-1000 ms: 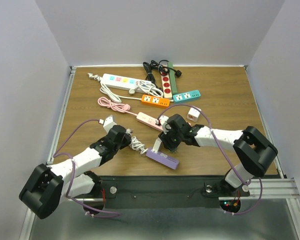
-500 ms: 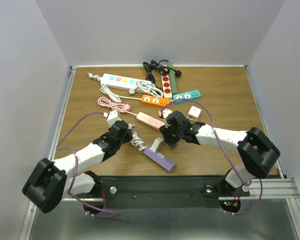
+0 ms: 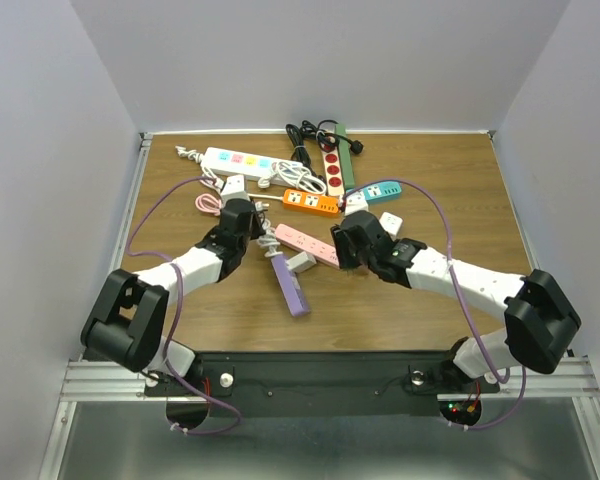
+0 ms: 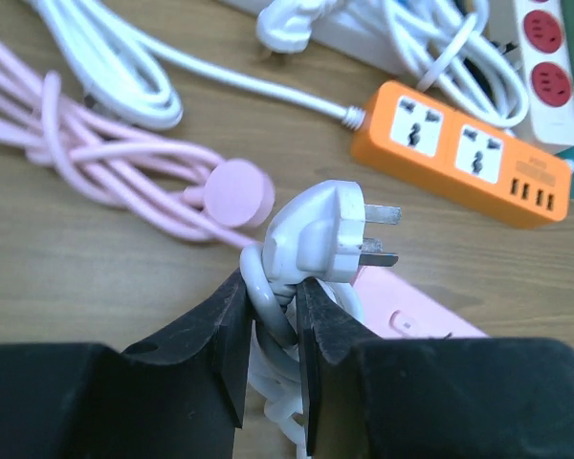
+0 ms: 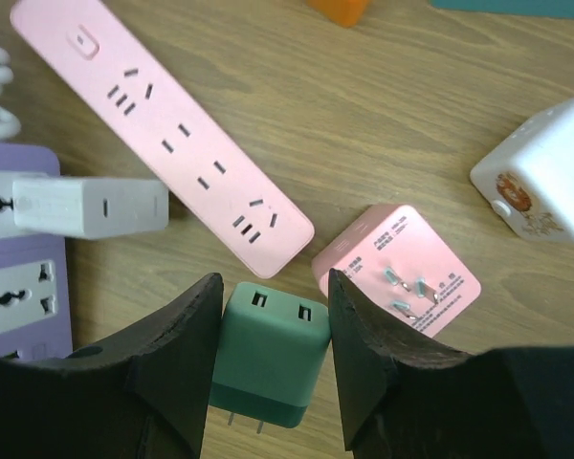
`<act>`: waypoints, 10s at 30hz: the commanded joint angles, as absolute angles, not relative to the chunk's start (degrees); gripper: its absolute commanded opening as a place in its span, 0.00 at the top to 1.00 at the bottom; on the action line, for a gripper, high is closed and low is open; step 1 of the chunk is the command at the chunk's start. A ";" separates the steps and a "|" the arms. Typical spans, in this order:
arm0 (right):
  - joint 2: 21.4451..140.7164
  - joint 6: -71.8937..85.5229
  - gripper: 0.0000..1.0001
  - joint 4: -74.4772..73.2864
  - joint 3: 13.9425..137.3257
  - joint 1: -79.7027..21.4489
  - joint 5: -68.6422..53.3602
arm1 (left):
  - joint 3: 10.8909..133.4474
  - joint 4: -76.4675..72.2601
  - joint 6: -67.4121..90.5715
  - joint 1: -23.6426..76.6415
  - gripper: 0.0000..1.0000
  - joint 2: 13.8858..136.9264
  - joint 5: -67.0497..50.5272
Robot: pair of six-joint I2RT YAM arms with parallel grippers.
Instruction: Insert the plug
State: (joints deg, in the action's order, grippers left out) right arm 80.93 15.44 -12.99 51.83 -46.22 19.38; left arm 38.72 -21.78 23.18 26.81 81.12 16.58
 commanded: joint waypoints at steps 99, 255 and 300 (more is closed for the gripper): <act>69.70 9.14 0.49 1.05 57.13 -33.66 -65.57 | 29.36 -48.25 27.95 35.86 1.00 57.13 -49.92; 83.94 41.75 1.00 23.73 34.45 -47.64 -11.78 | 21.09 -6.59 40.43 37.71 0.93 67.33 -2.11; 85.08 36.83 1.00 17.05 39.90 -52.38 -1.76 | 20.30 -5.98 40.96 37.88 0.96 65.30 -1.85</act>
